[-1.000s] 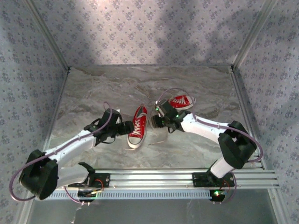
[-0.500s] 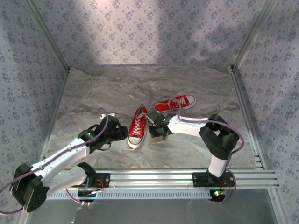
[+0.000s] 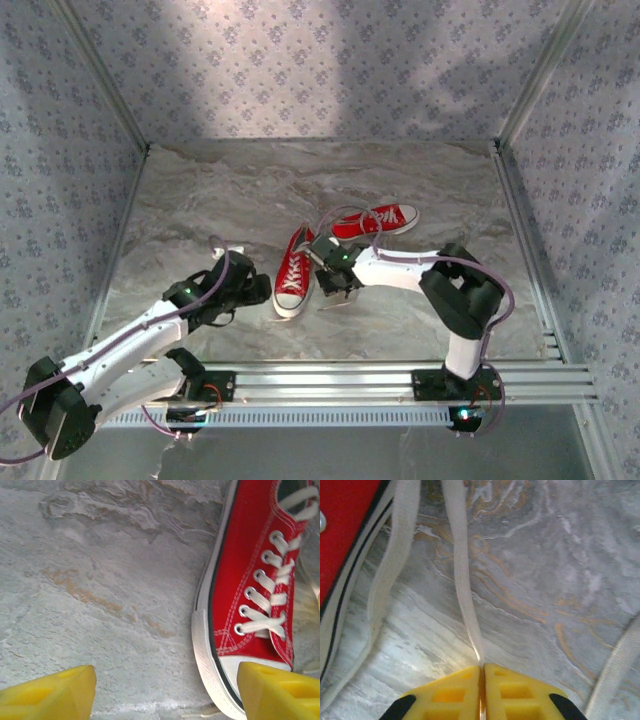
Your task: Tie the shoes
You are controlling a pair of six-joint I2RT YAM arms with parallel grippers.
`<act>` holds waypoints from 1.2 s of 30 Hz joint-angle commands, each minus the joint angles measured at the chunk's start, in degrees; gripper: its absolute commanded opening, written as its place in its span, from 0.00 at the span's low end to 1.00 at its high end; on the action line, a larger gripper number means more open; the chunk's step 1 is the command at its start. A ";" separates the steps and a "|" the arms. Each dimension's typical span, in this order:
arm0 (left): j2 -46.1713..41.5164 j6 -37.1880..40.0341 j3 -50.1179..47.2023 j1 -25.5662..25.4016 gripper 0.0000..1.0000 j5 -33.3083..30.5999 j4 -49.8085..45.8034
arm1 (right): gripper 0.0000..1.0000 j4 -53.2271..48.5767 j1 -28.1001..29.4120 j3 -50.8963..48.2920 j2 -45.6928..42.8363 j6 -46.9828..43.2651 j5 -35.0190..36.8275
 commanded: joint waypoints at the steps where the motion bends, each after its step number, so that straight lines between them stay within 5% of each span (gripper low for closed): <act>1: -1.33 -1.14 -0.45 -3.90 0.75 -1.74 -2.74 | 0.05 -0.09 -0.98 -1.49 -7.89 1.80 1.01; 8: -1.93 -2.14 -3.00 -11.15 0.76 -2.12 -1.63 | 0.00 3.15 -5.54 -2.47 -20.90 2.94 -3.85; 16: 1.30 -0.40 -5.31 -15.62 0.76 0.29 2.95 | 0.00 5.78 -10.11 -1.16 -24.91 2.88 -13.26; 19: 4.66 0.46 -4.81 -17.28 0.69 -0.08 3.75 | 0.00 5.71 -10.70 -1.27 -25.77 2.73 -13.63; 36: 19.87 6.47 -1.70 -18.37 0.69 -1.53 9.94 | 0.00 5.17 -12.46 -5.45 -29.74 2.57 -14.01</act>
